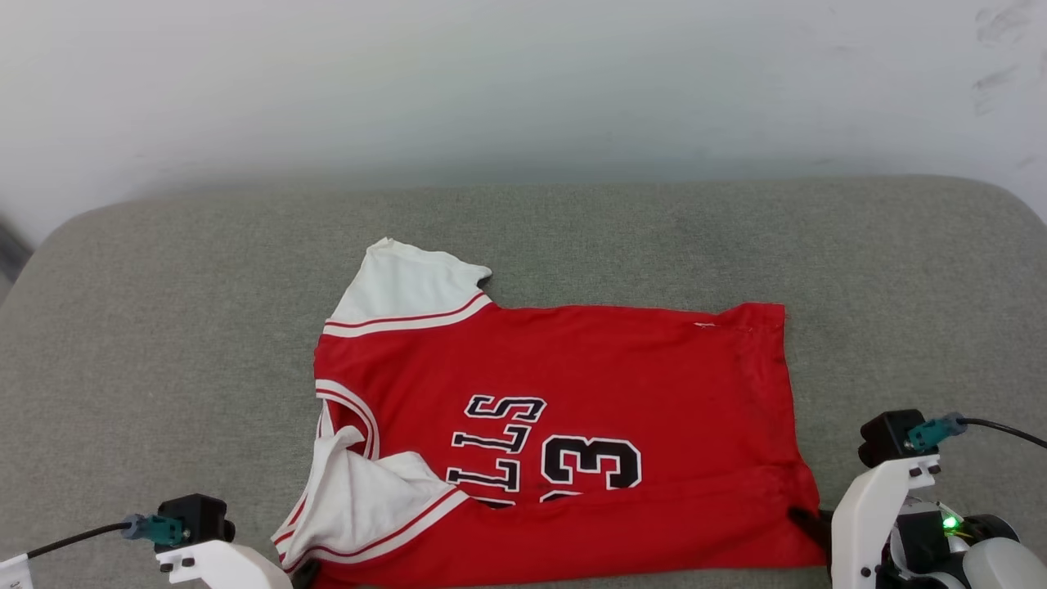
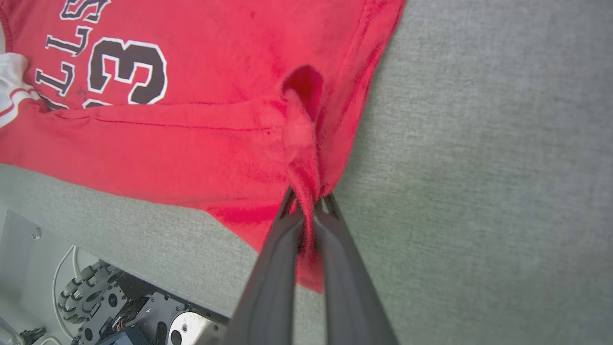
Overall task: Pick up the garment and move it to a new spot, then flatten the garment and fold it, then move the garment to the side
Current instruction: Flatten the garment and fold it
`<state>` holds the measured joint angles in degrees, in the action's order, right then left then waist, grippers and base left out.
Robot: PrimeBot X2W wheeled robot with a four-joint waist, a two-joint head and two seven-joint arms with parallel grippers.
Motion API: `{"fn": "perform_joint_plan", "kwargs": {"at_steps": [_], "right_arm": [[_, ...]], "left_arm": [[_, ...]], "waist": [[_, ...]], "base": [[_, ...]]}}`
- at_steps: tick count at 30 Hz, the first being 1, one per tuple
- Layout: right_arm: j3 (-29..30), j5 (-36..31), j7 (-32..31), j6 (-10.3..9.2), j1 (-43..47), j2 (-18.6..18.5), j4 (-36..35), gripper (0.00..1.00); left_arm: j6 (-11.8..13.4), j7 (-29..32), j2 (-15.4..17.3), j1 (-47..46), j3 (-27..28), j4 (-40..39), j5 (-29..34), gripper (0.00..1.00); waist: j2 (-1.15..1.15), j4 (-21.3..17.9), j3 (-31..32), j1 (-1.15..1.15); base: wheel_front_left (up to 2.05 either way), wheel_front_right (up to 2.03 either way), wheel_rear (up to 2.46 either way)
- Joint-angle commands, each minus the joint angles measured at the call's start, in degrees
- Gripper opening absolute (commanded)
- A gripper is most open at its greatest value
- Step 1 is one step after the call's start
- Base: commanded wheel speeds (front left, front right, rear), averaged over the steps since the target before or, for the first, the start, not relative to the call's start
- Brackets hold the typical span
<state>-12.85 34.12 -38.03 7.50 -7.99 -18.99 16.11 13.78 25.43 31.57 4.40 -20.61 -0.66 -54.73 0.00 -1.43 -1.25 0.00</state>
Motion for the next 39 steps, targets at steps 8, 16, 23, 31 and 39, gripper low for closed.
{"fn": "perform_joint_plan", "kwargs": {"at_steps": [8,16,23,31,39], "right_arm": [[2.78,-4.79,16.55,-0.02,0.62,1.93,-4.18,1.00],[8.57,-12.10,32.68,-0.02,-1.28,5.61,-10.42,1.00],[10.54,-15.92,37.25,-0.02,-5.53,9.00,-16.59,1.00],[10.43,-18.32,40.43,-0.02,-11.54,11.62,-21.90,1.00],[9.42,-18.69,41.53,-0.02,-12.44,12.27,-23.54,1.00]], "left_arm": [[-1.11,-8.55,-1.61,-5.63,2.05,3.47,3.59,1.00],[-1.81,-17.03,-1.67,-13.92,4.63,3.52,8.05,1.00],[-2.78,-18.00,0.14,-26.39,5.70,4.64,11.06,1.00],[-7.13,-6.89,4.77,-45.52,3.42,10.54,11.74,1.00],[-11.38,15.05,11.67,-57.81,-0.47,18.87,9.45,1.00]], "waist": [[0.00,-1.30,-1.10,0.00],[0.00,-4.28,-3.73,0.00],[0.00,-7.54,-12.85,0.00],[0.00,-12.26,-24.20,0.00],[0.00,-16.64,-27.67,0.00]], "base": [[0.00,0.00,0.00],[0.00,0.00,0.00],[0.00,0.00,0.00],[0.00,0.00,0.00],[0.00,0.00,0.00]]}}
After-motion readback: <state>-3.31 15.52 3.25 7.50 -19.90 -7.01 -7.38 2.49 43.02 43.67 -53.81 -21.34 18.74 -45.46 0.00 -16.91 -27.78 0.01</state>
